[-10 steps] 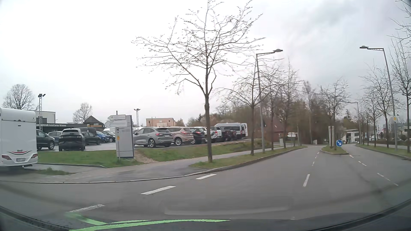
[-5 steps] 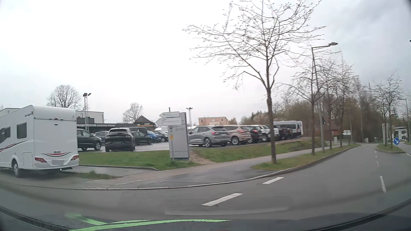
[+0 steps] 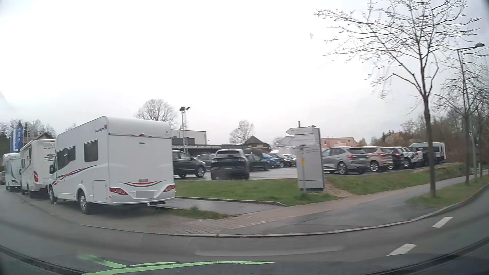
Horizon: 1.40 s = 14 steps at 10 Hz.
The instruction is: Follow the waypoints while adhering to traffic rules and regulations
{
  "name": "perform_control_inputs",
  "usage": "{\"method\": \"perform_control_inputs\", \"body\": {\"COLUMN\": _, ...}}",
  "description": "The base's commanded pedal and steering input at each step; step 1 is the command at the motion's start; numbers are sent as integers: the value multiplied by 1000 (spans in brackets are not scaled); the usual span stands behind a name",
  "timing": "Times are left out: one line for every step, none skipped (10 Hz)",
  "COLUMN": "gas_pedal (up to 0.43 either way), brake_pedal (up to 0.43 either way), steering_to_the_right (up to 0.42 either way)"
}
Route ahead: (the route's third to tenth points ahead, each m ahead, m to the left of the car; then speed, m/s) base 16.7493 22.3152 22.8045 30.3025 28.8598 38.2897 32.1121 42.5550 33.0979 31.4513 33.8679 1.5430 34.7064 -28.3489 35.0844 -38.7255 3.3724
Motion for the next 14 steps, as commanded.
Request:
{"method": "perform_control_inputs", "body": {"gas_pedal": 228, "brake_pedal": 0, "steering_to_the_right": -746}}
{"method": "perform_control_inputs", "body": {"gas_pedal": 228, "brake_pedal": 0, "steering_to_the_right": -739}}
{"method": "perform_control_inputs", "body": {"gas_pedal": 228, "brake_pedal": 0, "steering_to_the_right": -731}}
{"method": "perform_control_inputs", "body": {"gas_pedal": 228, "brake_pedal": 0, "steering_to_the_right": -722}}
{"method": "perform_control_inputs", "body": {"gas_pedal": 220, "brake_pedal": 0, "steering_to_the_right": -713}}
{"method": "perform_control_inputs", "body": {"gas_pedal": 220, "brake_pedal": 0, "steering_to_the_right": -703}}
{"method": "perform_control_inputs", "body": {"gas_pedal": 220, "brake_pedal": 0, "steering_to_the_right": -679}}
{"method": "perform_control_inputs", "body": {"gas_pedal": 220, "brake_pedal": 0, "steering_to_the_right": -648}}
{"method": "perform_control_inputs", "body": {"gas_pedal": 220, "brake_pedal": 0, "steering_to_the_right": -619}}
{"method": "perform_control_inputs", "body": {"gas_pedal": 220, "brake_pedal": 0, "steering_to_the_right": -591}}
{"method": "perform_control_inputs", "body": {"gas_pedal": 220, "brake_pedal": 0, "steering_to_the_right": -548}}
{"method": "perform_control_inputs", "body": {"gas_pedal": 228, "brake_pedal": 0, "steering_to_the_right": -503}}
{"method": "perform_control_inputs", "body": {"gas_pedal": 240, "brake_pedal": 0, "steering_to_the_right": -456}}
{"method": "perform_control_inputs", "body": {"gas_pedal": 248, "brake_pedal": 0, "steering_to_the_right": -396}}
